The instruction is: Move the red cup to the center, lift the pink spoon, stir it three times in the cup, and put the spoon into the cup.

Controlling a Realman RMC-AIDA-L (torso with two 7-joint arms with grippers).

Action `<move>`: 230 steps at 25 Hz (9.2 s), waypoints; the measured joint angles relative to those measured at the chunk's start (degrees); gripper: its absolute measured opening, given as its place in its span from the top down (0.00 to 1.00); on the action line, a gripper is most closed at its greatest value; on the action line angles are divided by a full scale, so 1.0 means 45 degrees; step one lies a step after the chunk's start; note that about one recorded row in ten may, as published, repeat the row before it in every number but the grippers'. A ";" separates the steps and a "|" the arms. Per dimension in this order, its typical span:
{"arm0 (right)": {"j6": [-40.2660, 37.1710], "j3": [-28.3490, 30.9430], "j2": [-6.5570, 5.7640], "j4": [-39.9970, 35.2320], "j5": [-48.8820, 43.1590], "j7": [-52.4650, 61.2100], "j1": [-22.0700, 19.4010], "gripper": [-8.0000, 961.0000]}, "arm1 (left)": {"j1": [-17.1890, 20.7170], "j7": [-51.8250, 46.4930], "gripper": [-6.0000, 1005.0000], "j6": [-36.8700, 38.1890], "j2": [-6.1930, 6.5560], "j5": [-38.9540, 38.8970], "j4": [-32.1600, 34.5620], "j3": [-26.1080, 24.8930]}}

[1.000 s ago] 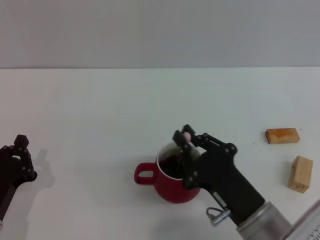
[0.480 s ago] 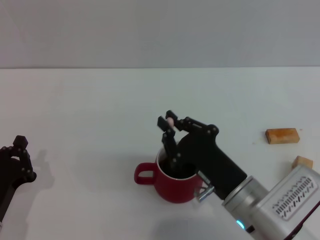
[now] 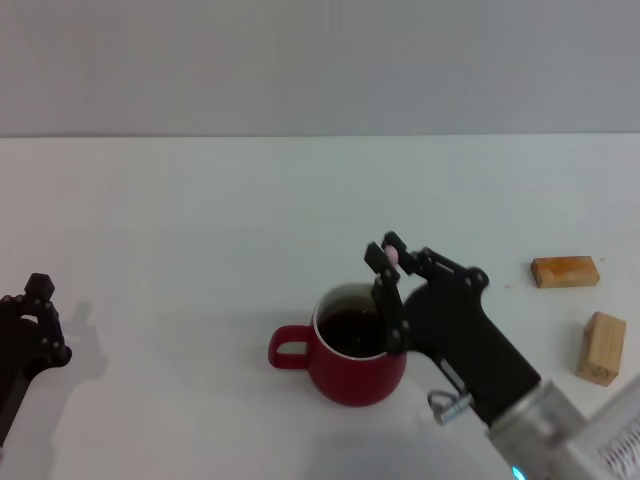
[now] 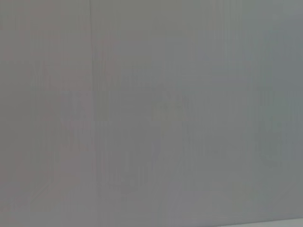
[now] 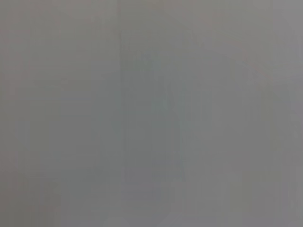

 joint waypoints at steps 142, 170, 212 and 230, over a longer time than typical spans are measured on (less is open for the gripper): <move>-0.2990 0.3277 0.0001 -0.3833 0.0912 0.1135 -0.2971 0.35 | 0.0272 -0.0548 0.15 0.0725 0.0019 -0.0019 0.0271 -0.1052; -0.2809 0.3667 -0.0072 -0.4014 0.1287 0.1988 -0.2835 0.35 | 0.0607 0.0006 0.15 0.1140 -0.0041 -0.0319 0.0054 -0.1206; -0.2370 0.3963 -0.0008 -0.4046 0.1896 0.2855 -0.2910 0.35 | 0.0735 0.0040 0.15 0.1344 -0.0020 -0.0331 0.0019 -0.1191; -0.2462 0.3923 -0.0022 -0.4046 0.1880 0.2804 -0.2934 0.35 | 0.0951 0.0040 0.15 0.1370 -0.0040 -0.0331 0.0020 -0.1148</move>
